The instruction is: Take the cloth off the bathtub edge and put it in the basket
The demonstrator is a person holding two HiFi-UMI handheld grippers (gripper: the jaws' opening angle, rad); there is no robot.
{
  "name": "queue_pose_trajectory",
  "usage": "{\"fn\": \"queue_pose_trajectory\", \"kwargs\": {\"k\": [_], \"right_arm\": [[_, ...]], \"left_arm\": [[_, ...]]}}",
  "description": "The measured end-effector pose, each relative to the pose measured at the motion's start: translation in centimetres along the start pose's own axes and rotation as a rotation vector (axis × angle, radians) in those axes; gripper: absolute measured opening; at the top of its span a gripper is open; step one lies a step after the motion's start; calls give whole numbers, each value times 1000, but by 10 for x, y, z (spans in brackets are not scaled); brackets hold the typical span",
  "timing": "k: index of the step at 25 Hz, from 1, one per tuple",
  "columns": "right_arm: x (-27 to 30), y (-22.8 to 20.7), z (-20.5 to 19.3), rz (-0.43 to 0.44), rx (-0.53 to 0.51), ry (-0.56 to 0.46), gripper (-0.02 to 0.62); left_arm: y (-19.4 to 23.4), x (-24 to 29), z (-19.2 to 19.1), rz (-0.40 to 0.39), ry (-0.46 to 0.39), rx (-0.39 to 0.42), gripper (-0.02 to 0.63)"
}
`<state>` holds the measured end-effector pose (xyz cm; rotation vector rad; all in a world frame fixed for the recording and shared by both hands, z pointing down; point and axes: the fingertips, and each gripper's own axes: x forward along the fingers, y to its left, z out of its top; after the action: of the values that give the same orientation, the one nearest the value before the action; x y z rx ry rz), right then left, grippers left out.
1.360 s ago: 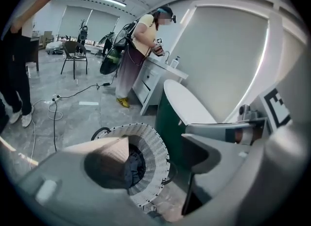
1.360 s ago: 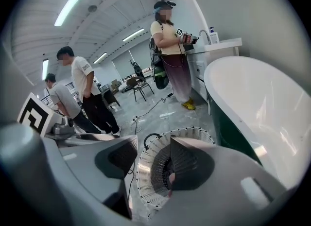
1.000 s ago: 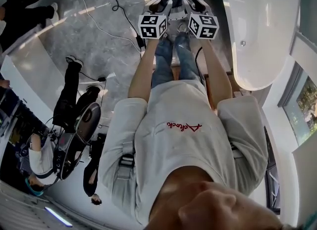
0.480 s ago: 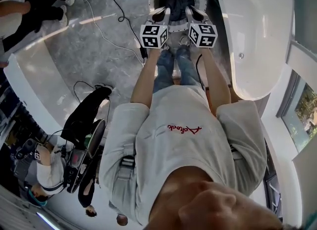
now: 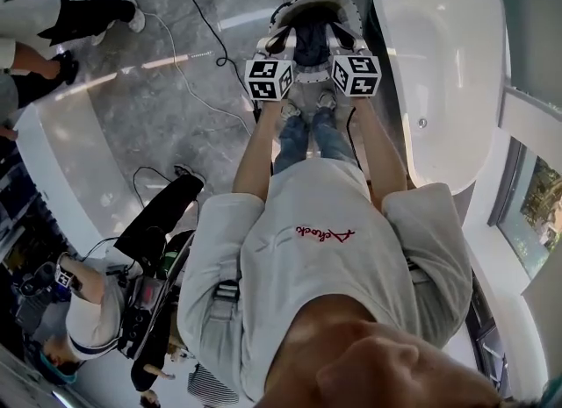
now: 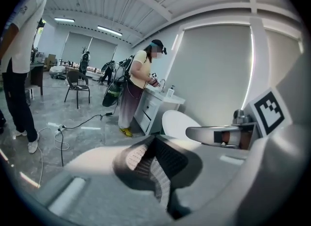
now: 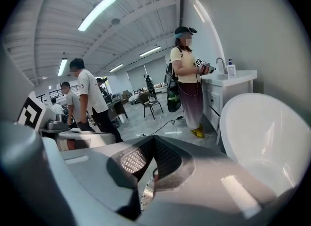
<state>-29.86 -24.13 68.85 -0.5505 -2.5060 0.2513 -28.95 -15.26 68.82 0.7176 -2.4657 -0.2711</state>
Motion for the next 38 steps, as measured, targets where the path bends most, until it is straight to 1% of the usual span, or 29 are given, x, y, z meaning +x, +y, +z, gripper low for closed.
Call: {"fn": "queue_pose_trajectory", "kwargs": {"k": [11,23,27,34,38], "right_arm": [[-25,14,88,6,-88,-136,5],[-72,34,153,5,-161,-263,5],[-88,43,177,5,-188,-312,5],[-102,55,219,9,-237,-391,5],[-106,63,228,21,-249,-405,5]], "left_arm": [[-10,-26,80,6,-114,80,1],[-29,-70,143,24,-217,173,0],[-36,-86,171,26,-267,208,0],[-43,-101,218,31,-356,247,0],[-49,-109,228,33,-377,261,0]]}}
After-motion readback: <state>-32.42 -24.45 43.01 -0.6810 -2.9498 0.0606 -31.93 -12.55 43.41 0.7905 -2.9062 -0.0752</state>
